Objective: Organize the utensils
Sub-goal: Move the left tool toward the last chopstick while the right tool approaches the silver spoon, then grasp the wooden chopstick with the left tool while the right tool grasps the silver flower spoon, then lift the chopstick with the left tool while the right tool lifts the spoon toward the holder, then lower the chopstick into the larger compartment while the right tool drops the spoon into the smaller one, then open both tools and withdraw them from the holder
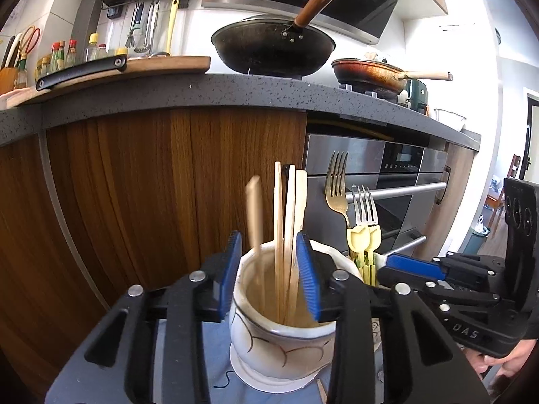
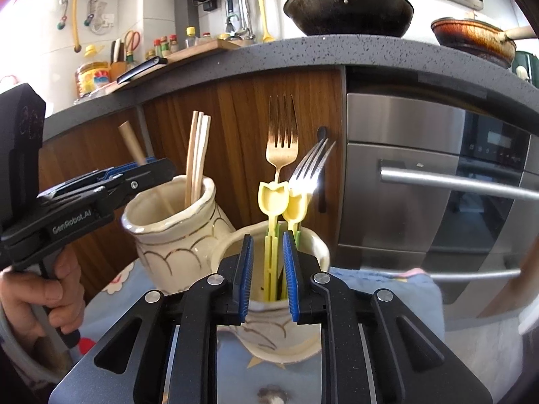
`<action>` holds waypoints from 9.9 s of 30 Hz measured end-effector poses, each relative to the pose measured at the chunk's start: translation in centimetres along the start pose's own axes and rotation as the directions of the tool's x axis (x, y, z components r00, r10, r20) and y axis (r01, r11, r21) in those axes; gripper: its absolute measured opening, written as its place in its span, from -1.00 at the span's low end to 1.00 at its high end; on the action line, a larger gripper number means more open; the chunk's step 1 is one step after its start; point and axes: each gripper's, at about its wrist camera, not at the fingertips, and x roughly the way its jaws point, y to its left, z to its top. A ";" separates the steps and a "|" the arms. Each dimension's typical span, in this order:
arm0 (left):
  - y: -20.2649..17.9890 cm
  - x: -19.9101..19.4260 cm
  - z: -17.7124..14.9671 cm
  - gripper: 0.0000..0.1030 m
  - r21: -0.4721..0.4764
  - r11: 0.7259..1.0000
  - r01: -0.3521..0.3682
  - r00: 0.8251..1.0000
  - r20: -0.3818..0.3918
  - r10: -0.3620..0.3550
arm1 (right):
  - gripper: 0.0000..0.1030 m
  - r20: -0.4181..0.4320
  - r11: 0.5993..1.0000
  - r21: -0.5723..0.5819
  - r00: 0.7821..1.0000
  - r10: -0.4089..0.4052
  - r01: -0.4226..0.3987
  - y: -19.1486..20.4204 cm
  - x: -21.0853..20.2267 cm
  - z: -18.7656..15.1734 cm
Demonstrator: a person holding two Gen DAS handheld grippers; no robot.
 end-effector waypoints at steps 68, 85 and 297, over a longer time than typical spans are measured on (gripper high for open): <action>-6.4 -1.4 -14.7 0.57 0.056 0.997 0.044 0.900 -0.436 -0.015 | 0.86 -0.403 0.989 -0.077 0.904 -0.145 0.124 1.8 -2.8 -13.1; -7.1 0.1 -15.3 0.51 0.090 0.996 0.019 0.861 -0.509 0.030 | 0.90 -0.434 0.993 -0.040 0.894 -0.116 0.109 1.0 -2.5 -13.4; -1.0 -9.6 -10.0 0.89 -0.054 0.997 -0.053 0.968 0.244 0.065 | 0.90 0.323 0.998 0.025 0.944 -0.062 0.057 0.7 -8.9 -7.7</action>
